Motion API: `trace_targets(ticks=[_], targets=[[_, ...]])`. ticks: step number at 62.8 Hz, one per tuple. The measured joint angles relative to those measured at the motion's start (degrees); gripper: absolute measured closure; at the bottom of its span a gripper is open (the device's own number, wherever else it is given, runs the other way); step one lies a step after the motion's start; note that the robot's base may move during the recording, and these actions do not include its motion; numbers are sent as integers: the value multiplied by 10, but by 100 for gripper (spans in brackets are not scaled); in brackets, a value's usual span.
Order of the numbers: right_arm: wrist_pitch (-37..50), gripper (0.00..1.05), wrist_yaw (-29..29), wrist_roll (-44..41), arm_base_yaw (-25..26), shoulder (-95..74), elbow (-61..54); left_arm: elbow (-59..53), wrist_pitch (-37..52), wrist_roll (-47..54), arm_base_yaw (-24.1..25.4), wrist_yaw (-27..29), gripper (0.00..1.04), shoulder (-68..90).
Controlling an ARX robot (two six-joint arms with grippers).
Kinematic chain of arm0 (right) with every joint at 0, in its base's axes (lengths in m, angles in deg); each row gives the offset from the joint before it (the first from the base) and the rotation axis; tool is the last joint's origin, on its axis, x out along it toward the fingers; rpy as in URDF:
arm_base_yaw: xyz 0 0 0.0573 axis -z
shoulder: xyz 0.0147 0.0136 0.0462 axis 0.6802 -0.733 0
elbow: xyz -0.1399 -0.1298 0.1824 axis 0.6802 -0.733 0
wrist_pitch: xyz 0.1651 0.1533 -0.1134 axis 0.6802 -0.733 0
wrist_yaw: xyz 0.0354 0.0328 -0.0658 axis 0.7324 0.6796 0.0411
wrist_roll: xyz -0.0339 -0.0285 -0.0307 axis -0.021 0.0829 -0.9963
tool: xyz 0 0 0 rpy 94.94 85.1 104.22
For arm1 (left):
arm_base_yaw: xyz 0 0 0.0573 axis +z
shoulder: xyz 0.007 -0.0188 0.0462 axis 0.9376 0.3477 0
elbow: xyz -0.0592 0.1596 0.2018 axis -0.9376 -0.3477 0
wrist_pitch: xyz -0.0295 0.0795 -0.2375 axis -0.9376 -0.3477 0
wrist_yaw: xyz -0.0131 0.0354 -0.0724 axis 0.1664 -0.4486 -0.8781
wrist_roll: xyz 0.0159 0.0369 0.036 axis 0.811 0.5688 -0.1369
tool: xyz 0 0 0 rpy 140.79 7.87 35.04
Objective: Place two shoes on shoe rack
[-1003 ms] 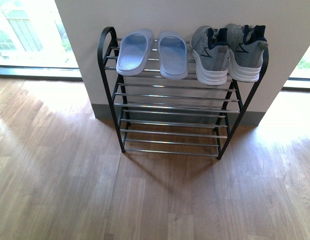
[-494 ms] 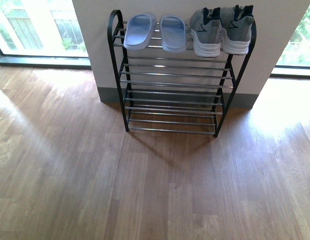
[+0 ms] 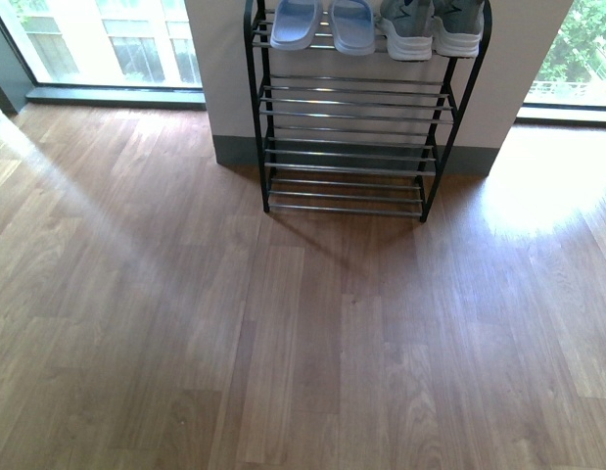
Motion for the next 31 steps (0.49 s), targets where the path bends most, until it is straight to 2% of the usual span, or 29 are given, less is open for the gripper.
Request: trace_targets(ticks=[31], targets=[[0,9,0,0,0,0,0,0,0,0,0,0,9,0]])
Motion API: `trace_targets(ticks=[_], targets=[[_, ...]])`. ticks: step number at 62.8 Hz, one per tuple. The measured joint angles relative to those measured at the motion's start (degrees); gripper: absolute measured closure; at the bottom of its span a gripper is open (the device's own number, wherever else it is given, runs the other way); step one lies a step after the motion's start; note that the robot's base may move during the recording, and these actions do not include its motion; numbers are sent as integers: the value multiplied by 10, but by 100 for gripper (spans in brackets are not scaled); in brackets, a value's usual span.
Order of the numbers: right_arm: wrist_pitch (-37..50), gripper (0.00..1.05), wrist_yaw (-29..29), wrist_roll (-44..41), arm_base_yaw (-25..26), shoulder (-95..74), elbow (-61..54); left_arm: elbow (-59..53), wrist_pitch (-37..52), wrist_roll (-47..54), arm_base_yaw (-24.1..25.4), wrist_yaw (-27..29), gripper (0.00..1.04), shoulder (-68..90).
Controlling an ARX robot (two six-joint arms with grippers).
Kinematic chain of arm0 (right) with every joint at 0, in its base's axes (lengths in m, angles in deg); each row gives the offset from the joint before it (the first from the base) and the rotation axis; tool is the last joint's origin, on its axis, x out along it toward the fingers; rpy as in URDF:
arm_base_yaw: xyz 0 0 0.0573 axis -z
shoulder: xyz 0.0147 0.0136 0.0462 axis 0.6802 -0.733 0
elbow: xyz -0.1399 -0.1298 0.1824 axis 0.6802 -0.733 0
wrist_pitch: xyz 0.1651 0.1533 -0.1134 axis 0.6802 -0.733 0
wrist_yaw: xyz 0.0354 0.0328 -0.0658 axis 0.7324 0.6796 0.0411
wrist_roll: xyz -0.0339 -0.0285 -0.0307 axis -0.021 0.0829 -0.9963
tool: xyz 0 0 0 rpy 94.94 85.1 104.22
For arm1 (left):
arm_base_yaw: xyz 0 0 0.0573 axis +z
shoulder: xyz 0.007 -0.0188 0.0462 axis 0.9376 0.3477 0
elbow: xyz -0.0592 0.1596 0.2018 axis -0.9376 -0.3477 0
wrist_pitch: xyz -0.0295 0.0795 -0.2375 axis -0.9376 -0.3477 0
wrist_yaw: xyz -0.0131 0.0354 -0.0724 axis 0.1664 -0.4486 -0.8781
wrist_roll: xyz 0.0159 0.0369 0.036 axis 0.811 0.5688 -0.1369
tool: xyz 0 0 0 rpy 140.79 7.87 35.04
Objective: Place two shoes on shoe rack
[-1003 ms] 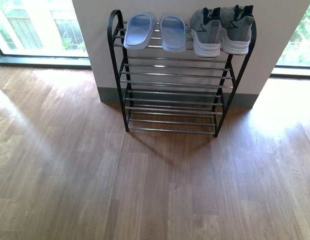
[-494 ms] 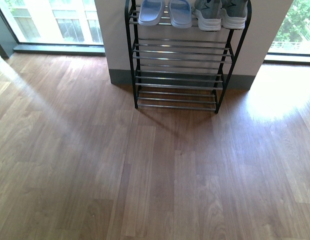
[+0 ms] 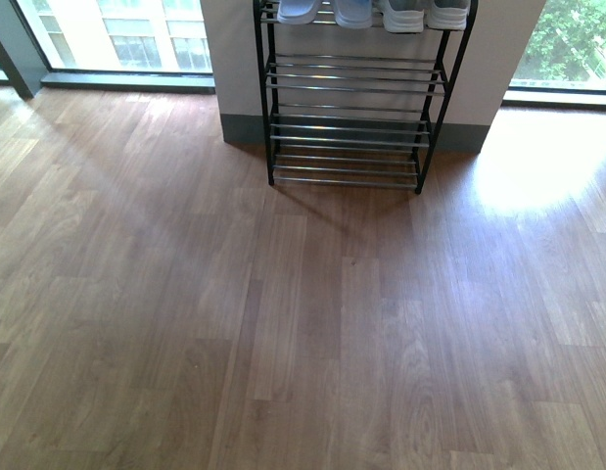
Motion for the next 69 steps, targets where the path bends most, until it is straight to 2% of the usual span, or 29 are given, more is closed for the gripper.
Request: trace_targets(ticks=[69], targets=[[0,9,0,0,0,1,0,0,0,0,0,1,9,0]])
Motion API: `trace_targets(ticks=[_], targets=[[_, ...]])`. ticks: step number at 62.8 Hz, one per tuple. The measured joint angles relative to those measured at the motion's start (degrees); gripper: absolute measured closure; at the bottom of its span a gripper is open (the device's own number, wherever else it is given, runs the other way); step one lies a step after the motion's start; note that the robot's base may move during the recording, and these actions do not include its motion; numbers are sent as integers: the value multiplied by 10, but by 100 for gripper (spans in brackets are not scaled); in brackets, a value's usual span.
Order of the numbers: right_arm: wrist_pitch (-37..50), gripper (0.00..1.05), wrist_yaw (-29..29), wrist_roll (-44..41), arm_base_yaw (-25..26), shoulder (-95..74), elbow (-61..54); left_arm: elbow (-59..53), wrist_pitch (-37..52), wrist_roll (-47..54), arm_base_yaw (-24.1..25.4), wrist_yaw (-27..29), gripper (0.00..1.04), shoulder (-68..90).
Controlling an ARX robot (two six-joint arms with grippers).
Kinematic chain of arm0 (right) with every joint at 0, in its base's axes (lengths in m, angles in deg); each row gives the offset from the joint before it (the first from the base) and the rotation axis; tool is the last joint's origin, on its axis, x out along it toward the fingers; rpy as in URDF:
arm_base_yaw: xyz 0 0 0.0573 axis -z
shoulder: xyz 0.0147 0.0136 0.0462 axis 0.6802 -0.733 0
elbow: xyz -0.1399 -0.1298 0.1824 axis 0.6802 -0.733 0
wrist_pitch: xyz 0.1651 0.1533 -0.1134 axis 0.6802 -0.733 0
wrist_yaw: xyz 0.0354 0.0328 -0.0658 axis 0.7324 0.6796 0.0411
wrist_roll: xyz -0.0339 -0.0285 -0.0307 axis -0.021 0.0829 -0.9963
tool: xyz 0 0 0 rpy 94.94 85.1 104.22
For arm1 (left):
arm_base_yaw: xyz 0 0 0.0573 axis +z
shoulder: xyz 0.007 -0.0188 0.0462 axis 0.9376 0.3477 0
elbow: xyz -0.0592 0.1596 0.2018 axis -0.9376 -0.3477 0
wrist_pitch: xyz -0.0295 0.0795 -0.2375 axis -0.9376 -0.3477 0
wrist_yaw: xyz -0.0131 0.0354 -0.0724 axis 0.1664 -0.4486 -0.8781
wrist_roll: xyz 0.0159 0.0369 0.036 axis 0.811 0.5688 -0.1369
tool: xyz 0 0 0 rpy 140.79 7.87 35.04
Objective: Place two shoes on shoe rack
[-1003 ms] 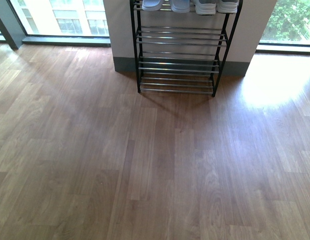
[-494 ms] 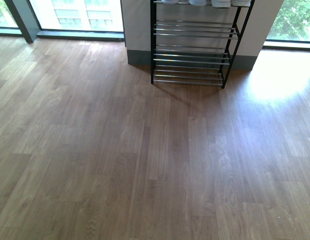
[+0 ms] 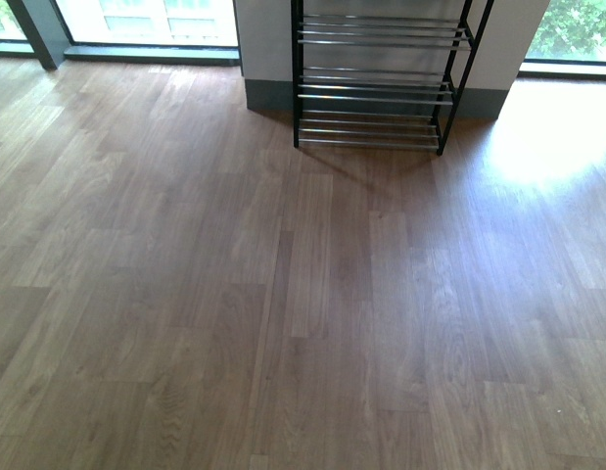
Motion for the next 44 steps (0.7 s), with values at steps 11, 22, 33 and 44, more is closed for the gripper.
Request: trace_targets(ticks=[11,22,33,44], targets=[[0,9,0,0,0,0,0,0,0,0,0,0,9,0],[0,9,0,0,0,0,0,0,0,0,0,0,9,0],[0,9,0,0,0,0,0,0,0,0,0,0,9,0],[0,9,0,0,0,0,0,0,0,0,0,0,9,0]])
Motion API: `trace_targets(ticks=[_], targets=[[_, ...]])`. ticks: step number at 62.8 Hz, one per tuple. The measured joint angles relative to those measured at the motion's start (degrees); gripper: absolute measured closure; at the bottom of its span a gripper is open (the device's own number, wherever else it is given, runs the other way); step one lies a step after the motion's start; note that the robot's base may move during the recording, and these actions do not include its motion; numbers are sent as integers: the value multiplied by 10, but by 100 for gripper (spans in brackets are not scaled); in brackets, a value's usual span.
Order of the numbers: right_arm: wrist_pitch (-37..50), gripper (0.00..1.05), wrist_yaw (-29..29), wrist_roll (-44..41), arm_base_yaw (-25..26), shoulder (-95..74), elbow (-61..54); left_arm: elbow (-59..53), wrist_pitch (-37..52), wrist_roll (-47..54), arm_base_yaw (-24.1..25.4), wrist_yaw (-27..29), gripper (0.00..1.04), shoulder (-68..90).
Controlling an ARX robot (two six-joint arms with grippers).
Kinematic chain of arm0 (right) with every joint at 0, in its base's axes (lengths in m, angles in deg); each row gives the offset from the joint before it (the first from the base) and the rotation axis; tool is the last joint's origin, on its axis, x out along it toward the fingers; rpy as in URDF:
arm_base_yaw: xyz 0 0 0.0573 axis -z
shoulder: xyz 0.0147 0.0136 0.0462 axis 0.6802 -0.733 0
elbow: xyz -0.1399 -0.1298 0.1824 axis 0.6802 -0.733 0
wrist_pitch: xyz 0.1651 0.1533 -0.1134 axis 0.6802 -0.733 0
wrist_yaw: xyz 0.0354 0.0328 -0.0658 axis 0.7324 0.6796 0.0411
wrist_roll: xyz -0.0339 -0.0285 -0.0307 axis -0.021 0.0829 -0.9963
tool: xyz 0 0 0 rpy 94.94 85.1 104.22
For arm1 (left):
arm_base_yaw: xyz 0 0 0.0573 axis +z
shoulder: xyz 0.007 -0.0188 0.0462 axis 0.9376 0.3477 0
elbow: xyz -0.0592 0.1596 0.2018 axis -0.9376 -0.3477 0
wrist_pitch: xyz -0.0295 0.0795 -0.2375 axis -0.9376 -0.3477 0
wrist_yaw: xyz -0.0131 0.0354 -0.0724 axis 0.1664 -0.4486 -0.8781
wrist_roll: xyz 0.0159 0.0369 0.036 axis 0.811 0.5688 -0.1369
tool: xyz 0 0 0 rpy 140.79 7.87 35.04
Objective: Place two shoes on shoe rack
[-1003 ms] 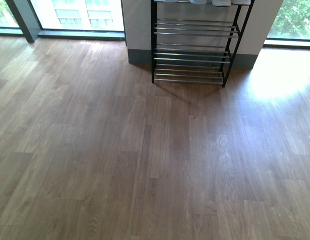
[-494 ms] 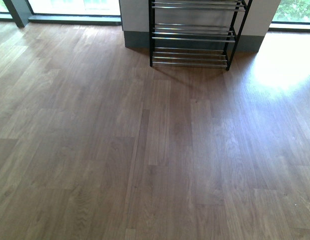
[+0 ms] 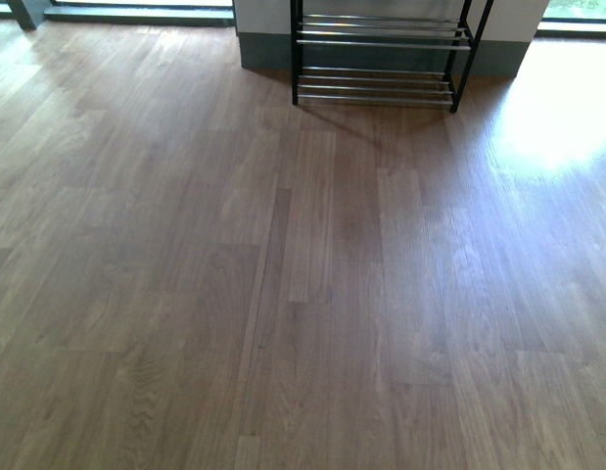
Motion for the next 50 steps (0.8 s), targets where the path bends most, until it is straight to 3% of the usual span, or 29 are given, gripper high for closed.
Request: trace_targets(ticks=[50], targets=[[0,9,0,0,0,0,0,0,0,0,0,0,9,0]])
